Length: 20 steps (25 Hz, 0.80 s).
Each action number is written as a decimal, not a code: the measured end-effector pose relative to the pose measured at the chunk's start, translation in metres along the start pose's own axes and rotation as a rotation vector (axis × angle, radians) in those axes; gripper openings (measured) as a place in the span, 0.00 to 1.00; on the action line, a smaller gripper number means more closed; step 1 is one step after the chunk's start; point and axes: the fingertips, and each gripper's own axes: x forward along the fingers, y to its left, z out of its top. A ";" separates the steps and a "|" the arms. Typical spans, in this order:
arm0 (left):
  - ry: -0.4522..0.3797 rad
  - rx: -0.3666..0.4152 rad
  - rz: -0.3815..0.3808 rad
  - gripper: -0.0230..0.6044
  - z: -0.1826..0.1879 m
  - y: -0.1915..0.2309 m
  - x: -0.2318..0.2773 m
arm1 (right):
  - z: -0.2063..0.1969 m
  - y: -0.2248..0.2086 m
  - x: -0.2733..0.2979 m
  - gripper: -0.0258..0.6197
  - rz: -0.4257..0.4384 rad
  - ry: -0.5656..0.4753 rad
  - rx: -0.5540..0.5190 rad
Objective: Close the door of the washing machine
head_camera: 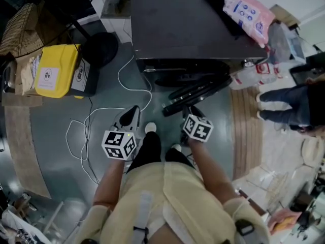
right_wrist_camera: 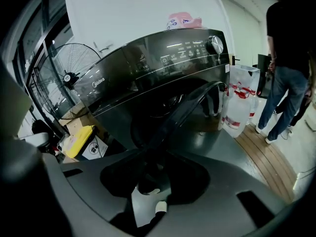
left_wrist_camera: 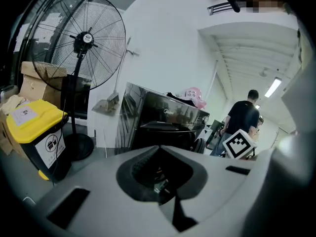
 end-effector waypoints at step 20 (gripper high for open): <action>0.000 -0.042 0.041 0.04 0.005 0.068 -0.005 | 0.051 0.038 0.048 0.23 -0.037 -0.062 0.032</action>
